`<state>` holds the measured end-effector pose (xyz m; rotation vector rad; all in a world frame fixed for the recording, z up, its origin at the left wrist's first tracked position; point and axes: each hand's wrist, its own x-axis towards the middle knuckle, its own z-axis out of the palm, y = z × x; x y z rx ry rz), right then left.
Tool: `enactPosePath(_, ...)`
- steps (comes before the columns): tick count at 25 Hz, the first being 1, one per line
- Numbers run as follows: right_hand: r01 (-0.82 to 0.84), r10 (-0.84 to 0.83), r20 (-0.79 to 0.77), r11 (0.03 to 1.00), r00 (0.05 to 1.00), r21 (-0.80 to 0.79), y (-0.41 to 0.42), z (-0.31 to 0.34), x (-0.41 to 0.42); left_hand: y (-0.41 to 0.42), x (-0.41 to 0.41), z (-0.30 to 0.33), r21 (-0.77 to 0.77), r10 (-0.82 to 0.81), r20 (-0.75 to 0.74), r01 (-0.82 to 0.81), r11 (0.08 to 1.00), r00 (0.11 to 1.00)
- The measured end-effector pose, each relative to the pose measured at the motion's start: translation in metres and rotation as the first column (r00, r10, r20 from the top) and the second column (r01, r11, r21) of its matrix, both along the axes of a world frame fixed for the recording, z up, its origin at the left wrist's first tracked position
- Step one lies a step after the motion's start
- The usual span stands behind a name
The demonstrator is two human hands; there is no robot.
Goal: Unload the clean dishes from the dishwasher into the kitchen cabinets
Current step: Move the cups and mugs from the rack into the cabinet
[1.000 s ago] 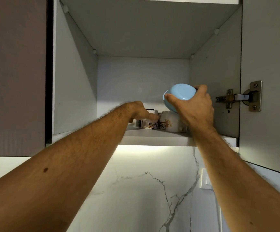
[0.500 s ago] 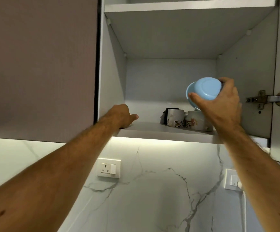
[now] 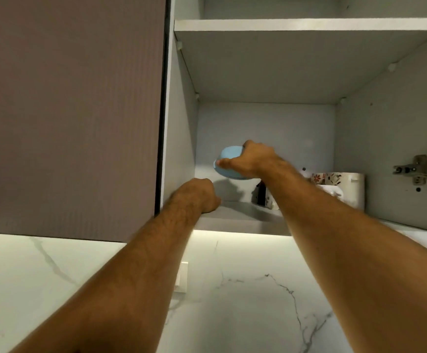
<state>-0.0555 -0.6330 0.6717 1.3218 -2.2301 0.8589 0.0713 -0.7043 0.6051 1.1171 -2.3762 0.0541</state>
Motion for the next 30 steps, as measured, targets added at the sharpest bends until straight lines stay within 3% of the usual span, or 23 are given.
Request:
enactPosePath(5,0.009,-0.013,0.009,0.959,1.000,0.283,-0.047,0.025,0.013,-0.006,-0.005,-0.002,-0.010,-0.004,-0.022,0.004,1.000,1.000)
enactPosePath(11,0.072,-0.041,-0.065,0.785,0.997,0.615,-0.064,-0.010,0.014,-0.013,-0.008,-0.003,0.031,-0.028,-0.046,0.030,0.999,0.999)
enactPosePath(14,0.042,-0.047,-0.009,0.783,0.999,0.621,-0.069,-0.021,0.011,-0.015,-0.007,-0.003,0.018,-0.030,-0.064,0.031,0.999,0.997)
enactPosePath(18,-0.079,0.019,0.129,0.877,0.991,0.475,-0.070,-0.021,0.003,-0.015,-0.008,-0.004,0.021,-0.006,-0.065,0.007,1.000,0.998)
enactPosePath(22,-0.144,0.107,0.128,0.934,0.986,0.328,-0.064,-0.014,-0.007,-0.018,-0.009,-0.005,-0.004,0.021,-0.026,-0.021,1.000,0.999)
enactPosePath(30,-0.157,0.110,0.138,0.906,0.984,0.392,-0.063,-0.020,-0.009,-0.020,-0.010,-0.005,-0.051,0.041,-0.020,-0.042,0.998,0.999)
